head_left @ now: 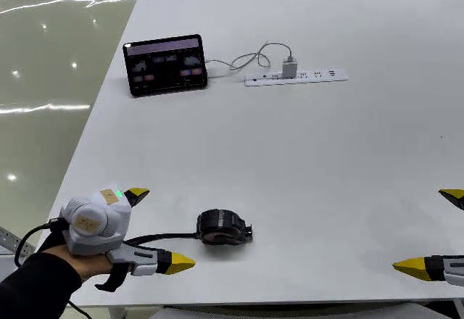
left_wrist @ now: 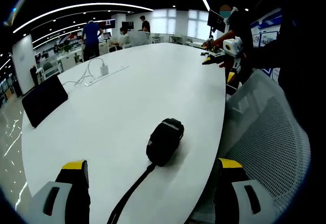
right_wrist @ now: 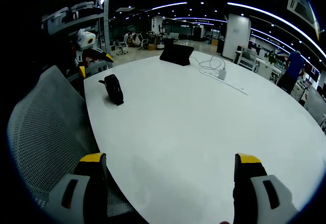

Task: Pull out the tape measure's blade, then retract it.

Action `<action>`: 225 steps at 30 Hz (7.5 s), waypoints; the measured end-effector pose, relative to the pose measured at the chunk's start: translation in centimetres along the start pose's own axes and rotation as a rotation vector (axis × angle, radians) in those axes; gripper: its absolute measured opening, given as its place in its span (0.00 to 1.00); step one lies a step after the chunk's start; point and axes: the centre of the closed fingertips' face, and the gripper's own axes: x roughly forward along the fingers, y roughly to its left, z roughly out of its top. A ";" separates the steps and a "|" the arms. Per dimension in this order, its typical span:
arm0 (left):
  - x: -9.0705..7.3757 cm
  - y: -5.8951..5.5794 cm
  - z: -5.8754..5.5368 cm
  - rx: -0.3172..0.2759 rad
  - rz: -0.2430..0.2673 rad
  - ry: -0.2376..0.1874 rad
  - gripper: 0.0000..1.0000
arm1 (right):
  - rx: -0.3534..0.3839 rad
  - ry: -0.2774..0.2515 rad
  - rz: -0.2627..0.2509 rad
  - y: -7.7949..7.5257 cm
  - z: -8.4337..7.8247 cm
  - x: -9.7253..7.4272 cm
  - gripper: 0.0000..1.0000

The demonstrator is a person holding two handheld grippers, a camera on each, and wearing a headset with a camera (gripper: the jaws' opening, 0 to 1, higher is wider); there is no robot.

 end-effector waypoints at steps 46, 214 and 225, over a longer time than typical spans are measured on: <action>8.4 -3.9 0.4 0.488 -0.312 0.324 0.32 | -0.193 -0.056 0.350 7.3 6.7 10.2 1.00; 8.8 -3.7 0.3 0.377 -0.279 0.336 0.32 | -0.402 0.210 0.507 13.0 4.4 19.3 0.10; 8.8 -3.7 0.3 0.377 -0.276 0.336 0.32 | -0.400 0.218 0.504 12.7 4.2 19.0 0.10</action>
